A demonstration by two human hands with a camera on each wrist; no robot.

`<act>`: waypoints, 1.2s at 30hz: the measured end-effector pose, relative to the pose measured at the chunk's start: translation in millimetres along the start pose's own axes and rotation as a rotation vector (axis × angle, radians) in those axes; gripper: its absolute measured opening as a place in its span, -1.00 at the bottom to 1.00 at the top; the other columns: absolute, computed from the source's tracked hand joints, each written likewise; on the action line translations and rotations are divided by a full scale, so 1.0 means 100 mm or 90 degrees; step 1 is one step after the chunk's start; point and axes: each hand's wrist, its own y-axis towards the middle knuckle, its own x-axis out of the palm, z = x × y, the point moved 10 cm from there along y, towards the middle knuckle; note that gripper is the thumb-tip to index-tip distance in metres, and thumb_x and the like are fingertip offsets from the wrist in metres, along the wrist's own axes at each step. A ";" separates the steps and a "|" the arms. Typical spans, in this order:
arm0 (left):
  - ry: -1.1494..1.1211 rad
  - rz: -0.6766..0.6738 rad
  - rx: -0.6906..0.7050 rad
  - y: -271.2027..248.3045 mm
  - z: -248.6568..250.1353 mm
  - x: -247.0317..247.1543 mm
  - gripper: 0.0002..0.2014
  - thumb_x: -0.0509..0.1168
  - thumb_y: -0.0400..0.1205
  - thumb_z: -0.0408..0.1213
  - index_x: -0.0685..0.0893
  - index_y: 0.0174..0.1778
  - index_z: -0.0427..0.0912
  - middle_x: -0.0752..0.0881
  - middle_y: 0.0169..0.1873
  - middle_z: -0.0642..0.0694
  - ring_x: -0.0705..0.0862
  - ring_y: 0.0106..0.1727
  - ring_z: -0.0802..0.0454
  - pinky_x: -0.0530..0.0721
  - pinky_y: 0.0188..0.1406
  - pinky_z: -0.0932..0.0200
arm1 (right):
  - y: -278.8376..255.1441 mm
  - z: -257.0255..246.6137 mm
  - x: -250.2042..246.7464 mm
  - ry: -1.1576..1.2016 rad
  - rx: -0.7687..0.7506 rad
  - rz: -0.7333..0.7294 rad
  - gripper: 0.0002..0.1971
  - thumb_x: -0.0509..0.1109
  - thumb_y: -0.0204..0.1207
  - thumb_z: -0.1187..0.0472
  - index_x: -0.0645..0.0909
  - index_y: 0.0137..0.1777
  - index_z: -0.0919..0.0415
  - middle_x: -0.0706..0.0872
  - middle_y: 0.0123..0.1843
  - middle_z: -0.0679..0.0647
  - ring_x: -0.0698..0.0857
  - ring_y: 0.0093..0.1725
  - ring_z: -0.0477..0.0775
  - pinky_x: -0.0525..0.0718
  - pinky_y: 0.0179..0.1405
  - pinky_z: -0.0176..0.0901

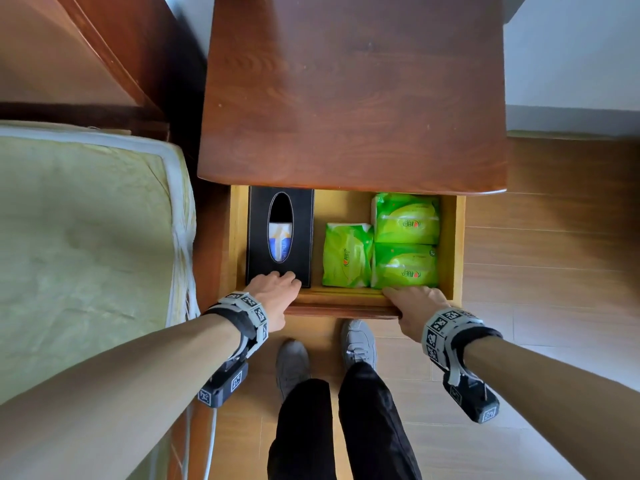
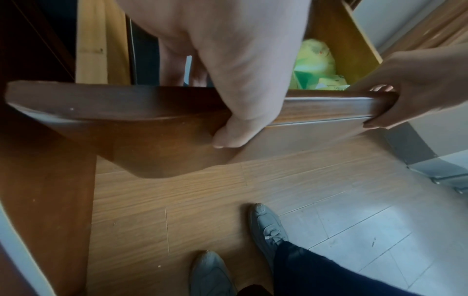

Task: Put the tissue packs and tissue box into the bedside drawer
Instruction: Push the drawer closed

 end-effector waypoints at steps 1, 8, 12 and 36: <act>-0.002 0.001 0.006 -0.04 0.00 -0.06 -0.55 0.35 0.51 -0.36 0.48 0.34 -0.19 0.52 0.19 -0.10 0.59 0.09 -0.12 0.67 -0.03 -0.03 | -0.05 0.01 -0.08 0.005 -0.005 0.004 -0.60 0.25 0.51 0.30 0.44 0.31 -0.06 0.67 -0.05 -0.06 0.69 -0.05 0.10 0.59 -0.14 -0.07; 0.037 0.034 0.009 -0.04 -0.20 -0.72 -0.67 0.32 0.51 -0.33 0.58 0.22 -0.17 0.56 0.09 -0.08 0.68 0.02 -0.13 0.66 -0.16 -0.01 | -0.02 0.19 -0.78 0.011 0.014 0.070 -0.70 0.22 0.50 0.30 0.50 0.13 -0.08 0.68 -0.15 -0.07 0.69 -0.16 0.09 0.63 -0.20 -0.07; 0.039 0.057 -0.034 0.14 -0.49 -0.97 -0.57 0.29 0.50 -0.35 0.56 0.32 -0.17 0.55 0.32 -0.10 0.68 0.14 -0.15 0.72 -0.02 -0.06 | 0.22 0.23 -1.06 0.015 0.036 0.113 -0.72 0.26 0.48 0.30 0.51 0.11 -0.06 0.62 -0.21 -0.07 0.63 -0.22 0.10 0.61 -0.24 -0.06; -0.299 0.495 -0.217 -0.84 -0.73 -0.70 -0.56 0.44 0.52 -0.20 0.55 0.32 -0.13 0.60 0.20 -0.06 0.56 0.24 -0.03 0.61 0.22 0.09 | -0.65 0.78 -0.59 0.471 0.363 0.391 -0.08 0.47 0.47 0.13 -0.03 0.68 0.29 -0.01 0.74 0.20 0.06 0.67 0.26 0.11 0.63 0.08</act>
